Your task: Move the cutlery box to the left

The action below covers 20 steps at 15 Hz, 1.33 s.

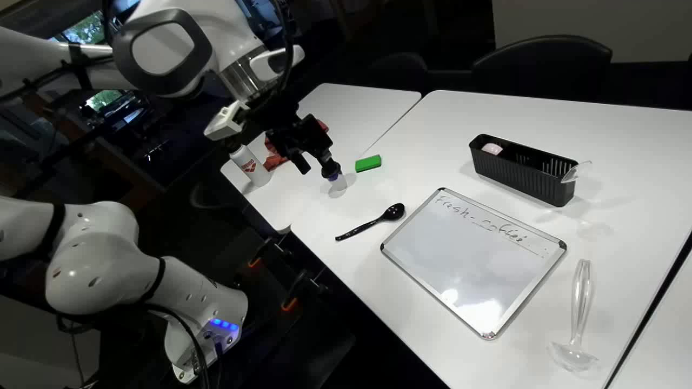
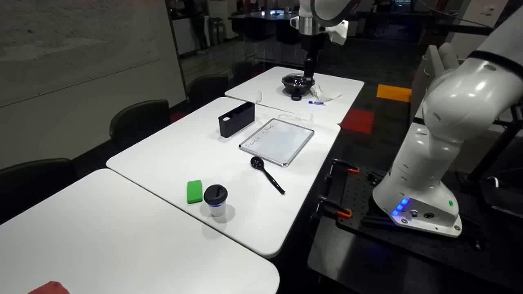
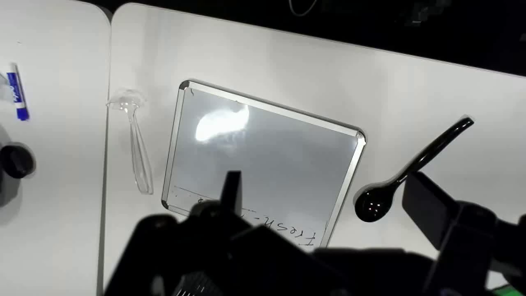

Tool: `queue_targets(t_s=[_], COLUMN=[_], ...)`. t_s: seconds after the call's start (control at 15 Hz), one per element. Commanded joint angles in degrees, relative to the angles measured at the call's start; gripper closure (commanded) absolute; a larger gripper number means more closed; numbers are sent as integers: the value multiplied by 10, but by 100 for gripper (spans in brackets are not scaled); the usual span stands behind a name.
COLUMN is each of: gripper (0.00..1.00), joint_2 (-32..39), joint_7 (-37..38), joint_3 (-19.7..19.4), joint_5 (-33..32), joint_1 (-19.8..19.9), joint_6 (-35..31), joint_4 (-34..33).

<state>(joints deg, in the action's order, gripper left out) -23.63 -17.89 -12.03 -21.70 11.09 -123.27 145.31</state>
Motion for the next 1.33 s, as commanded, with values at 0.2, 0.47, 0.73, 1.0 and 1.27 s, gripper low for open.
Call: queue_targets(t_s=[0.2, 0.47, 0.73, 1.0, 1.27], gripper=[0, 0, 0, 0, 0], joint_2=[0, 12, 86, 198, 320], joint_7=[0, -25, -148, -285, -454], joint_3=[0, -5, -19, -24, -12], joint_5=[0, 4, 11, 31, 79], joint_1=[0, -8, -38, -54, -31], joint_6=[1, -12, -41, -62, -80], joint_4=[-1, -11, -80, -170, -269])
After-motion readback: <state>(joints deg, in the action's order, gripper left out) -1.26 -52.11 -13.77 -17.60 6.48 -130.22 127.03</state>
